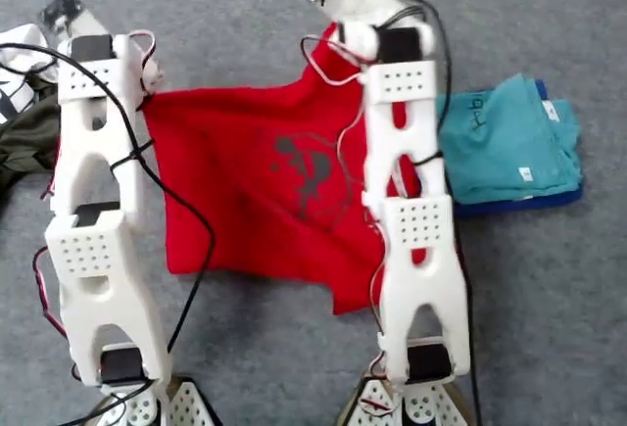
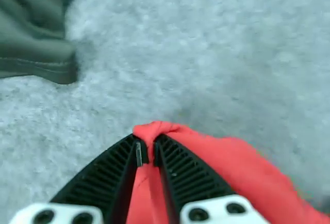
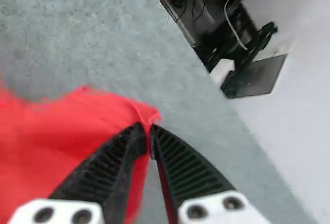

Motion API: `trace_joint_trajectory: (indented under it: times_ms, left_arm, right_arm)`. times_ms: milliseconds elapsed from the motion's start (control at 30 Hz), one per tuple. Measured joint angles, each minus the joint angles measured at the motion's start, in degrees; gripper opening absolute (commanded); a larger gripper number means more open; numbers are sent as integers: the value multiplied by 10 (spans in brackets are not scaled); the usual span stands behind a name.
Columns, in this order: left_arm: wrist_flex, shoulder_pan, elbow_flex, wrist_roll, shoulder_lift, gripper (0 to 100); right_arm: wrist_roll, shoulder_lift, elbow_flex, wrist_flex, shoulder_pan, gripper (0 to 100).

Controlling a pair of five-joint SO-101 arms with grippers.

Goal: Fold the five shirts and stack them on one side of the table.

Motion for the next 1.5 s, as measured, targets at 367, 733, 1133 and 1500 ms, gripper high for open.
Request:
trace_joint_trajectory:
  times_ms: [367,733,1133,1500]
  left_arm:
    - [-70,36,105,-38,48,19]
    - [13,88,108,-21,47,20]
    - [36,105,131,-15,13,188]
    - [49,4,184,-18,-181,188]
  right_arm:
    - [-256,134,-1,-142,38,2]
    - [-261,134,-1,-160,53,2]
    - [-261,134,-1,-161,62,2]
    - [-261,134,-1,-161,62,2]
